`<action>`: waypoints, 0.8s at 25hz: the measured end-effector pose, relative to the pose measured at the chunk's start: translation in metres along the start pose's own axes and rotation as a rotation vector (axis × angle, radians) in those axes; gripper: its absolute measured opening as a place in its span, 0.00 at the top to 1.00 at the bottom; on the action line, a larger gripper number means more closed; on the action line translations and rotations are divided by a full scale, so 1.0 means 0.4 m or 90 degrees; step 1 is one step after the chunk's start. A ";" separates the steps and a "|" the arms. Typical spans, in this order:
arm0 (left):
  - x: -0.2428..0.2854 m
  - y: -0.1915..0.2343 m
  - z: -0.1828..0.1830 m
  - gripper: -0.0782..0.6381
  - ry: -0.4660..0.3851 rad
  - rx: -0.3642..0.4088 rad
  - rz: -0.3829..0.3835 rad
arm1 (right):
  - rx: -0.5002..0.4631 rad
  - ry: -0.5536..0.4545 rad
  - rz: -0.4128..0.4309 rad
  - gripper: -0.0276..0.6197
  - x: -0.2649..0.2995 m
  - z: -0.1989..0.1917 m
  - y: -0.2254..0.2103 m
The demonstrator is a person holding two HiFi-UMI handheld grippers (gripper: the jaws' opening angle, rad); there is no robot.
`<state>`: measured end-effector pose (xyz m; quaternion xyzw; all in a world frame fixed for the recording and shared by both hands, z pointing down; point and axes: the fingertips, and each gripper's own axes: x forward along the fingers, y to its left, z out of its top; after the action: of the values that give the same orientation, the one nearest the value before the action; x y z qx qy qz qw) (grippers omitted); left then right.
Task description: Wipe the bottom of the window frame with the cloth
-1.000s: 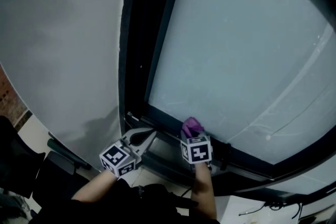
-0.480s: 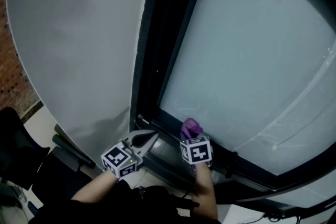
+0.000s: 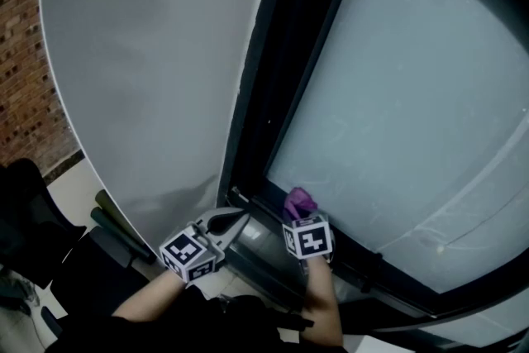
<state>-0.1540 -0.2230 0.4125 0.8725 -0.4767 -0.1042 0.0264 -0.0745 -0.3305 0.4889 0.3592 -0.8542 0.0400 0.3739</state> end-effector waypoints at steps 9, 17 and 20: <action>-0.023 0.046 0.001 0.90 0.001 0.012 0.034 | -0.020 -0.004 0.022 0.85 0.042 0.044 0.029; -0.050 0.080 0.004 0.90 0.001 0.006 0.068 | -0.047 0.003 0.047 0.85 0.078 0.077 0.061; -0.057 0.087 0.009 0.90 -0.010 -0.001 0.081 | -0.056 0.000 0.056 0.85 0.085 0.086 0.068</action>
<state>-0.1955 -0.2226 0.4176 0.8397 -0.5310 -0.1096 0.0298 -0.1289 -0.3419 0.4923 0.3045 -0.8700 0.0189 0.3874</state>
